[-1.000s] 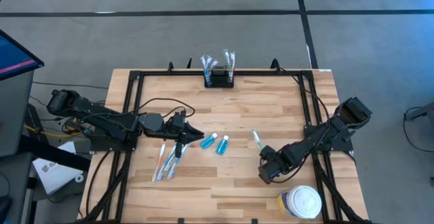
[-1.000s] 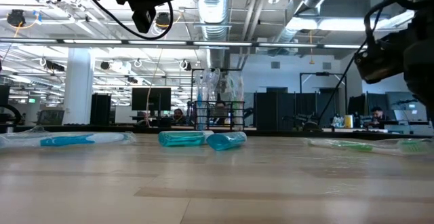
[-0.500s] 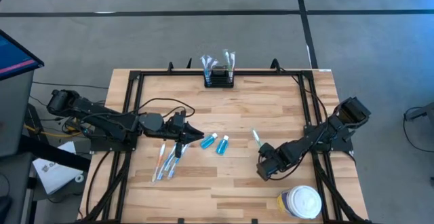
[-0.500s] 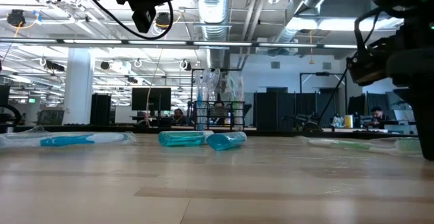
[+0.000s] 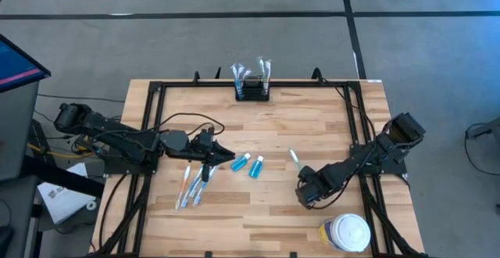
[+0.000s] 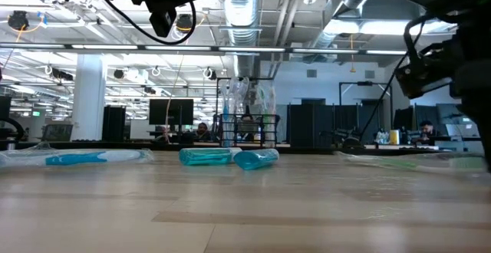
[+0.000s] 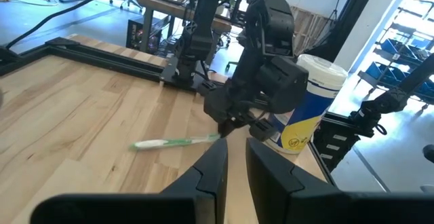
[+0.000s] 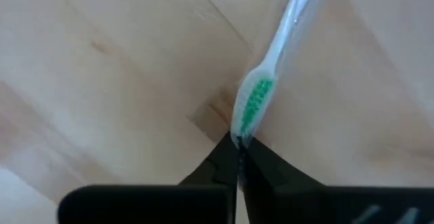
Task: Pick & Place toothbrushing station
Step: Put the right green toothbrush into the black wire organizer
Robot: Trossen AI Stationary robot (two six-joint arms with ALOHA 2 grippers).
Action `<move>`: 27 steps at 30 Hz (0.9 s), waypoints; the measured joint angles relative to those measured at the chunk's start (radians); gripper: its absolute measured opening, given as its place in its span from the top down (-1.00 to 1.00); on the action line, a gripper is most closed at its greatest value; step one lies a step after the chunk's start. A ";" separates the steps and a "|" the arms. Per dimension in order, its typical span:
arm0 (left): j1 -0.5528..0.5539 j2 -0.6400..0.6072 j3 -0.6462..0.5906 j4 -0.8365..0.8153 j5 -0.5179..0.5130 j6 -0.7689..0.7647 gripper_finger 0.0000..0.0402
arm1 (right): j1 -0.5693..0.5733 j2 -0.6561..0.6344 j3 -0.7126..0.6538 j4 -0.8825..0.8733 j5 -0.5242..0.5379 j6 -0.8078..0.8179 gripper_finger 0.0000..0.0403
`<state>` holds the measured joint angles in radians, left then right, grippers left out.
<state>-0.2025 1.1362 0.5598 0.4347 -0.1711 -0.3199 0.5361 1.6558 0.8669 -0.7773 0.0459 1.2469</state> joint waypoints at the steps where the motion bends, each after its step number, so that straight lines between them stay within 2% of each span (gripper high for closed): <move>1: 0.000 0.000 0.000 0.000 0.000 0.000 0.76 | 0.000 0.000 0.013 -0.022 0.000 -0.006 0.99; 6: 0.000 0.000 0.000 0.000 0.000 0.000 0.76 | 0.000 0.000 0.081 -0.163 0.008 -0.026 1.00; 14: -0.004 0.000 0.000 0.000 -0.001 0.032 0.76 | -0.003 0.000 0.202 -0.263 0.057 -0.102 1.00; 22: -0.070 0.007 0.000 0.037 -0.002 0.209 0.76 | -0.036 -0.001 0.312 -0.268 0.088 -0.205 1.00; 27: -0.119 0.090 0.011 0.088 -0.019 0.381 0.76 | -0.059 -0.001 0.386 -0.263 0.119 -0.270 1.00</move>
<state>-0.3219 1.2259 0.5706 0.5230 -0.1901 0.0608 0.4774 1.6547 1.2525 -1.0401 0.1650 0.9774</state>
